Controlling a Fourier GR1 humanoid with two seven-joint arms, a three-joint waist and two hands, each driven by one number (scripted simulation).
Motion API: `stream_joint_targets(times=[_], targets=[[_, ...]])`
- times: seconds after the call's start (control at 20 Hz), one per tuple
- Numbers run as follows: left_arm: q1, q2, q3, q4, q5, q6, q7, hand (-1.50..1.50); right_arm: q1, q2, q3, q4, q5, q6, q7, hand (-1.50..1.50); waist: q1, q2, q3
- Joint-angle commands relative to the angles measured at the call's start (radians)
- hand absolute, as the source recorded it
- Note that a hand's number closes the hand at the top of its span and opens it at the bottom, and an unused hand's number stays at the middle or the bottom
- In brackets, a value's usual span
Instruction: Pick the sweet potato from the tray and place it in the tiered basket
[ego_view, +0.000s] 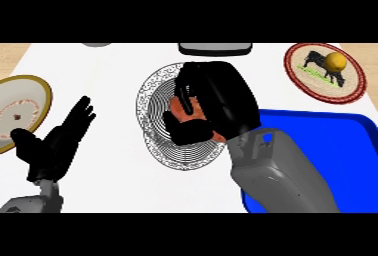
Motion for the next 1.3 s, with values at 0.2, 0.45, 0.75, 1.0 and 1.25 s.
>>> stream_joint_targets(times=[0.2, 0.45, 0.75, 1.0, 1.25], targets=[[0.007, 0.032, 0.069, 0.052, 0.037, -0.077, -0.033, 0.00, -0.027, 0.055, 0.031, 0.112, 0.098, -0.107, -0.027, 1.50, -0.002, -0.001, 0.000], [0.046, -0.026, 0.015, 0.034, -0.037, -0.020, -0.084, 0.00, -0.011, 0.056, 0.036, 0.211, 0.041, -0.371, -0.114, 1.50, 0.006, 0.000, 0.000], [-0.052, -0.014, 0.049, 0.059, -0.001, -0.039, -0.004, 0.00, -0.157, 0.056, 0.057, 0.342, 0.004, -0.373, -0.109, -1.50, 0.002, 0.001, 0.000], [-0.029, -0.033, 0.018, 0.025, -0.058, -0.007, -0.014, 0.00, -0.165, 0.056, 0.070, 0.391, -0.123, -0.531, -0.116, -1.50, 0.013, 0.002, 0.000], [-0.022, 0.006, 0.081, 0.075, 0.019, -0.080, -0.037, 0.00, -0.169, 0.056, -0.082, 0.346, -0.272, -0.533, -0.162, -1.50, 0.010, 0.002, 0.000]])
